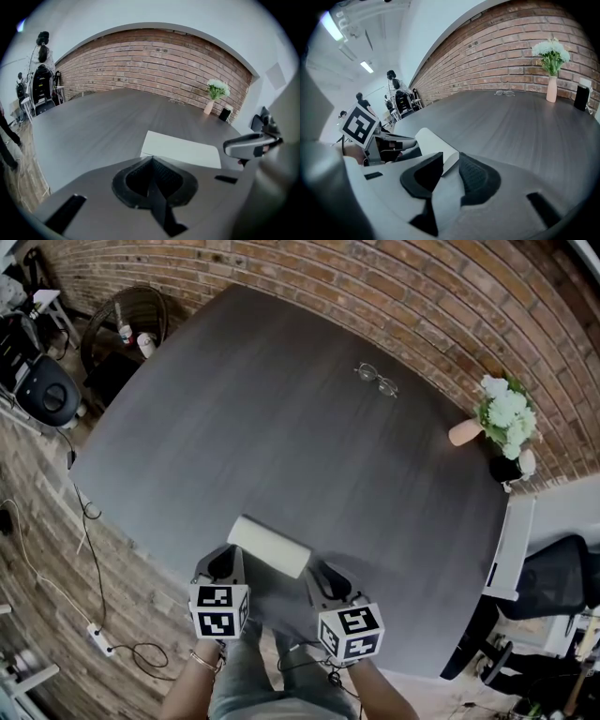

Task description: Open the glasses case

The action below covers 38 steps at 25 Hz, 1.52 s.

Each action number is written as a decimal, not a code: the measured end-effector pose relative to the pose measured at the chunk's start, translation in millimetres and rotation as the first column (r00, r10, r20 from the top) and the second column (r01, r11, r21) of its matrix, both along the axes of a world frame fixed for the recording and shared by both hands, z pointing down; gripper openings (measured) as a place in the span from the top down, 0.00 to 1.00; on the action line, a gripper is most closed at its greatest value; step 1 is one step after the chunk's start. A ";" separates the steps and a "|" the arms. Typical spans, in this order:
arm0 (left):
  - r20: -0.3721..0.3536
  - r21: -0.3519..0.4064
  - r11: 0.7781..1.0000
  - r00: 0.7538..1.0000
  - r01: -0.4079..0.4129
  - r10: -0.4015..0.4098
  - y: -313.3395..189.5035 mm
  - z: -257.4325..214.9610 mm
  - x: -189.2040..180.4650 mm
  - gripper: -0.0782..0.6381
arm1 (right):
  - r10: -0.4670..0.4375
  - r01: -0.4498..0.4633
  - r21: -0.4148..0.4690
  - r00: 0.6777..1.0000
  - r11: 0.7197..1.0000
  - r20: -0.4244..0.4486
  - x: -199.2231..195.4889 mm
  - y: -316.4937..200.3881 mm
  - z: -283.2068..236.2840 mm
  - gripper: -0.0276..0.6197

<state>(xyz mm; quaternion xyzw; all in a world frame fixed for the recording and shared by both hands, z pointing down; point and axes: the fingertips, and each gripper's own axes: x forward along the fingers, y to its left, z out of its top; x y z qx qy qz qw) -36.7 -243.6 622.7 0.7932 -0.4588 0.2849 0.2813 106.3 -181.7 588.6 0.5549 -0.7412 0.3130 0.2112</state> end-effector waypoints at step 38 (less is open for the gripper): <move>-0.042 -0.011 1.000 0.999 -0.018 0.018 1.6 2.3 0.4 0.90 | -0.564 0.606 -0.081 0.674 0.792 -0.477 -37.9 6.0 15.9 0.66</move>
